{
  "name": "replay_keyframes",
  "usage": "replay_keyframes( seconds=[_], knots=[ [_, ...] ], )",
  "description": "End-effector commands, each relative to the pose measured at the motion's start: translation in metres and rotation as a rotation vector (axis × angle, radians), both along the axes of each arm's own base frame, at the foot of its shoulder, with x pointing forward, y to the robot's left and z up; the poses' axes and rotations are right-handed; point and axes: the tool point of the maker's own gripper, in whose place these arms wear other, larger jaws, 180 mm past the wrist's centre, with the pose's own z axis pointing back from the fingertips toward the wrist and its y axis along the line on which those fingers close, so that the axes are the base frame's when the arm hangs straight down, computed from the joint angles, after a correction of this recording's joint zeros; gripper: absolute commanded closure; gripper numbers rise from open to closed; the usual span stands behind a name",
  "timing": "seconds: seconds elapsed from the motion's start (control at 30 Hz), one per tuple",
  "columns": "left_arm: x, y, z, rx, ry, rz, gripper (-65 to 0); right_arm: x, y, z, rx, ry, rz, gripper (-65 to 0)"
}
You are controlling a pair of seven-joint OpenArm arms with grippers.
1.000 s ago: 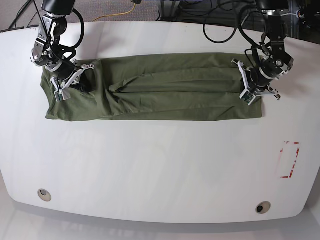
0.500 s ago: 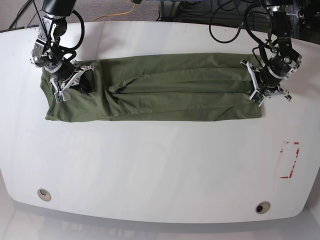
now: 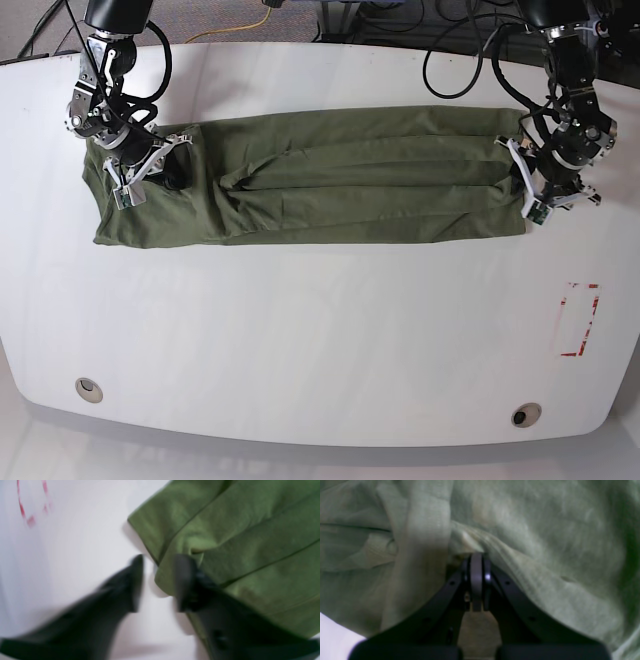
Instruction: Layout the t-shirt on the table in an organized manner, then fold the t-shirt properly
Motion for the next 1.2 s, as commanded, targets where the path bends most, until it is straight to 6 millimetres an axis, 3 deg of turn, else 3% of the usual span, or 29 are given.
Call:
replay_keyframes(
  seconds=[0.0,0.17,0.3,0.5,0.8,1.17],
  knots=[
    [0.004,0.013,0.014,-0.051,-0.05,0.058,-37.2,-0.017,-0.007,-0.017,-0.073,0.104,0.028,-0.3],
    [-0.006,0.022,0.003,-0.138,-0.01,0.121,-51.2,-0.018,0.0,-0.019,-0.058,0.106,0.027,-0.3],
    [-0.01,0.026,-0.003,-0.208,-0.004,0.159,-55.4,-0.018,0.001,-0.02,-0.057,0.107,0.027,-0.3],
    [-0.02,0.023,-0.03,-0.314,0.06,0.192,-60.6,-0.018,0.002,-0.02,-0.054,0.107,0.026,-0.3],
    [-0.03,0.017,-0.056,-0.379,0.142,0.186,-62.1,-0.018,0.003,-0.02,-0.053,0.106,0.028,-0.3],
    [-0.04,-0.028,-0.078,-0.4,0.246,0.061,-61.9,-0.019,0.002,-0.02,-0.055,0.108,0.028,-0.3]
  ],
)
